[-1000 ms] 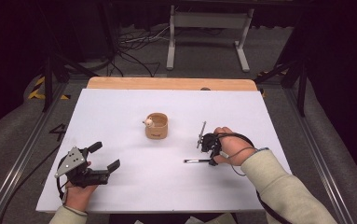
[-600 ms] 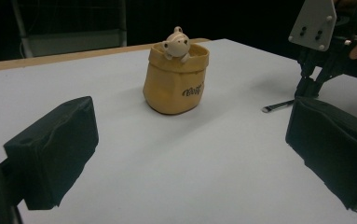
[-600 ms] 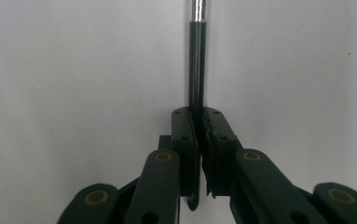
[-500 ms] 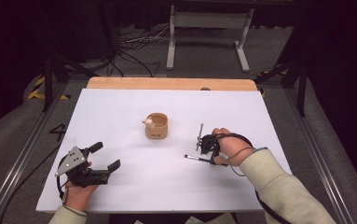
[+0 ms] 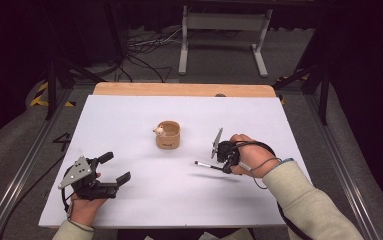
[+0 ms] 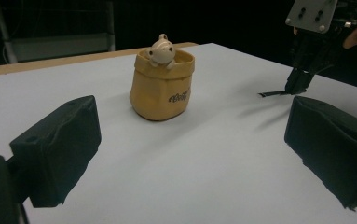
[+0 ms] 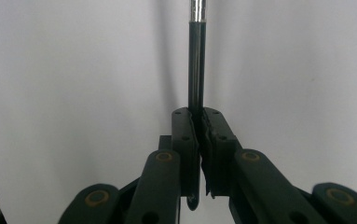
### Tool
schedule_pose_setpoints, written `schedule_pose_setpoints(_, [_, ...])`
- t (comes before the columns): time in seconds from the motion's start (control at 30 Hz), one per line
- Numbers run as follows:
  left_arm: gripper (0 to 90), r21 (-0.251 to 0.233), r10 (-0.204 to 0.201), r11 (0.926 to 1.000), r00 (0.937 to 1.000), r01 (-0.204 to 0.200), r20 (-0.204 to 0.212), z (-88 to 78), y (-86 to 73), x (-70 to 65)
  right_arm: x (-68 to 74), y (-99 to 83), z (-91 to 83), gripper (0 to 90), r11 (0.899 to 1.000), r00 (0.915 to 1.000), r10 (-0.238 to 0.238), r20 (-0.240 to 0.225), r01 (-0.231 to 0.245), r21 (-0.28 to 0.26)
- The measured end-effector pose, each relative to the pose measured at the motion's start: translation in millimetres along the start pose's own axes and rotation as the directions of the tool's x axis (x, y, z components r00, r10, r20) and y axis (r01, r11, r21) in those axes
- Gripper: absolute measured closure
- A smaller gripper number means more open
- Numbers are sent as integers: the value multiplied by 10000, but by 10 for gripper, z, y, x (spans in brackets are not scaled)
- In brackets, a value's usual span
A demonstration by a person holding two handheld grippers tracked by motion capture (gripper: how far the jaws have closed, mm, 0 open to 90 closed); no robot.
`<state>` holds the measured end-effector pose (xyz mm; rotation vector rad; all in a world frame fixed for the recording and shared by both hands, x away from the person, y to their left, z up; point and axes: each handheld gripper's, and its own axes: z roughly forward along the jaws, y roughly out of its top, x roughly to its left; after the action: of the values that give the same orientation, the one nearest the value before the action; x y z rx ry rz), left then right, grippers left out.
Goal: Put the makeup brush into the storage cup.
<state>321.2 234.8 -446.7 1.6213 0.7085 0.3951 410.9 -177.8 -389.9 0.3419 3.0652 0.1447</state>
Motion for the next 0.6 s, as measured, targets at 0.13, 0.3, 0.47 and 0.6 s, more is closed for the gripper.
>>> schedule_pose_setpoints(0.13, [56, -193, -161, 9997, 9994, 167, 309, 7, 24, 0, 49, -7, -108, 850, 9949, 9999, 144, 85, -135, -1003])
schedule_pose_setpoints(0.3, [60, -240, -193, 9995, 9985, 206, 517, 13, 43, -10, 126, -50, -201, 850, 9642, 9985, 490, 245, -408, -2620])
schedule_pose_setpoints(0.47, [61, -216, -147, 9996, 9984, 159, 555, 16, 62, -27, 181, -97, -198, 850, 9218, 9976, 629, 289, -470, -3849])
schedule_pose_setpoints(0.6, [73, -165, 35, 9999, 9974, -23, 716, 35, 74, -46, 227, -151, -203, 850, 8726, 9955, 913, 259, -675, -4838])
